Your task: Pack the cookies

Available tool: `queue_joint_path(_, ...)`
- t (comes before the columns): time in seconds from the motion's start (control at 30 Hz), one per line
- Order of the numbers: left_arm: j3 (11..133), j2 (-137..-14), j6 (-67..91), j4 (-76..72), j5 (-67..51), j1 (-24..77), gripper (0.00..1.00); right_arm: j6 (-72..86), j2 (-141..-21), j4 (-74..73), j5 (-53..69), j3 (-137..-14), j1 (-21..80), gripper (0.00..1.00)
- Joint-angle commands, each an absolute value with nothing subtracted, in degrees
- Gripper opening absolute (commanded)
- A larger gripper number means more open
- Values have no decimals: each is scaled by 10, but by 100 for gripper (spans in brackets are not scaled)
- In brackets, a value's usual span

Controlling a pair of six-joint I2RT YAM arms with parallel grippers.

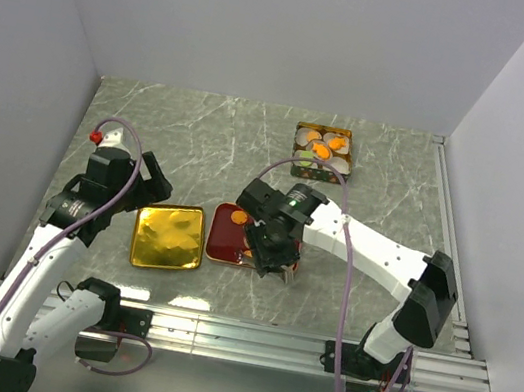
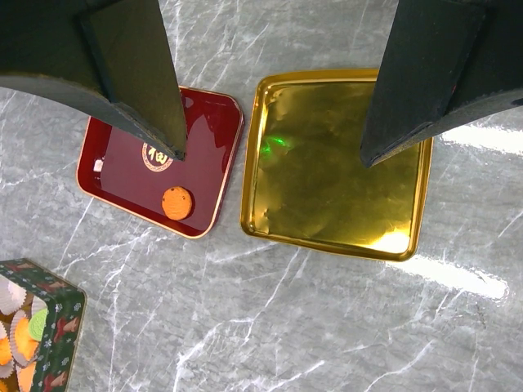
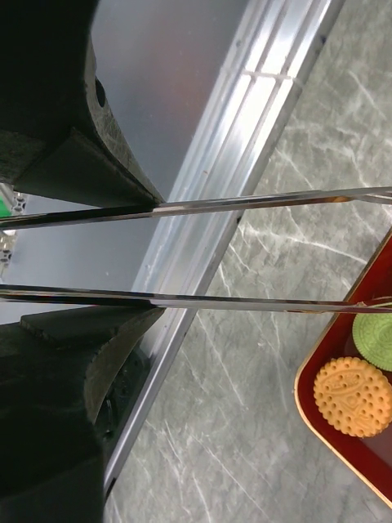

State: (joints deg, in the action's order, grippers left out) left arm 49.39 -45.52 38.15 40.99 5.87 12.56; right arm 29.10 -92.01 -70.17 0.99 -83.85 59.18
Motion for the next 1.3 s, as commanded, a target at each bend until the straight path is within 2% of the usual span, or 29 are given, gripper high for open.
queue_joint_path(0.0,494,-446,375,394,60,125,93,292,-932,-712,-15,-846,599,54)
queue_joint_path(0.57,494,-439,377,396,65,125,93,274,-965,-756,-32,-887,606,54)
queue_joint_path(0.87,495,-438,378,396,68,125,93,272,-973,-758,-12,-894,613,49)
queue_joint_path(1.27,495,-435,379,396,69,125,93,268,-990,-758,-5,-894,622,50)
